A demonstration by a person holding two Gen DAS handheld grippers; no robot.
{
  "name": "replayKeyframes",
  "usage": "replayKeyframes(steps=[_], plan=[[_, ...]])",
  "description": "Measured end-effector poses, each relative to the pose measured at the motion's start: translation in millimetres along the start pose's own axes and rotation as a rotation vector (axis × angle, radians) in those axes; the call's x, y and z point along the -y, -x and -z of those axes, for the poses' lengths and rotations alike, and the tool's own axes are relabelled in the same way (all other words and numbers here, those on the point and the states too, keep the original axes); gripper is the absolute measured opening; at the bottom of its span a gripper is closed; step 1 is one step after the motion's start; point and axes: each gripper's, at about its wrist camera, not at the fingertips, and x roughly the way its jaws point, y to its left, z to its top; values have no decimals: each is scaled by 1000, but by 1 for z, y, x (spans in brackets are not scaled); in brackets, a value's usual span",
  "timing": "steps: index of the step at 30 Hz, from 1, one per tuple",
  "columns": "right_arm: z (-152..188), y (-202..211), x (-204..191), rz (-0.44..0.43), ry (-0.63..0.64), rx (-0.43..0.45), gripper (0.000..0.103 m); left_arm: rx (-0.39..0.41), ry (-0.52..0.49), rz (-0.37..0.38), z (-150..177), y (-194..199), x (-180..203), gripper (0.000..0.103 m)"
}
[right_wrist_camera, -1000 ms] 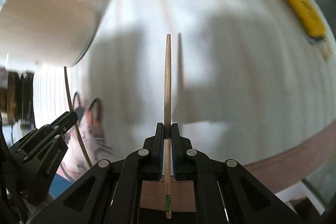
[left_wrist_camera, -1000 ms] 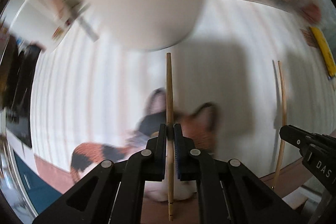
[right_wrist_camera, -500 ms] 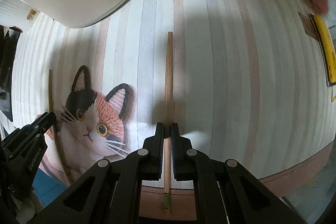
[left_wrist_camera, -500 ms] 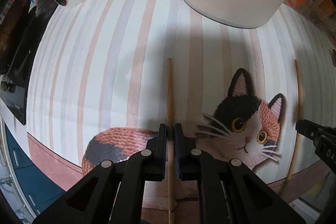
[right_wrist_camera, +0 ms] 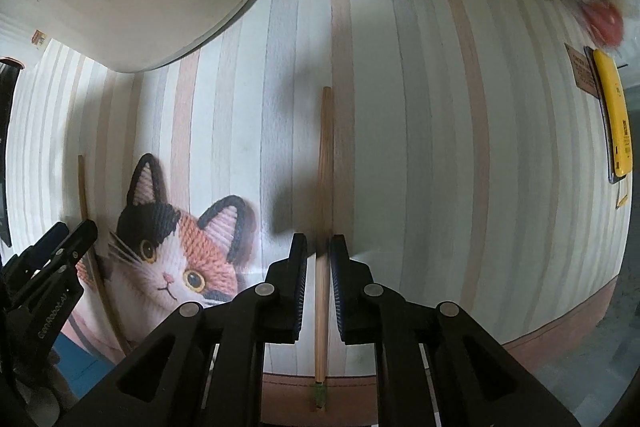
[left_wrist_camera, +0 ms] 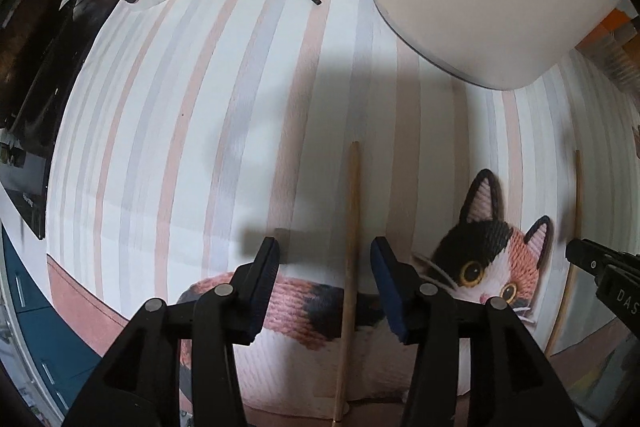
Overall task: Organize utensils
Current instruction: 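Lift both wooden chopsticks up off the cloth, then carry both wooden chopsticks over the beige holder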
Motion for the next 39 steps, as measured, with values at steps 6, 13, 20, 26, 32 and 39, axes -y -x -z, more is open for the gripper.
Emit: replayKeyframes(steps=[6, 13, 20, 26, 32, 39], plan=[[-9, 0, -11, 11, 5, 7, 13, 7, 5, 0, -4, 8, 11, 45], [9, 4, 2, 12, -6, 51, 7, 36, -35, 1, -11, 15, 40, 4], [29, 35, 27, -73, -40, 150, 7, 133, 0, 5, -16, 54, 25, 4], [46, 71, 32, -100, -40, 279, 7, 252, 30, -9, -10, 96, 14, 4], [52, 113, 36, -138, -57, 404, 7, 304, 76, 29, -8, 123, 1, 4], [39, 152, 41, -196, -71, 497, 7, 380, 112, 56, -11, 158, -6, 3]])
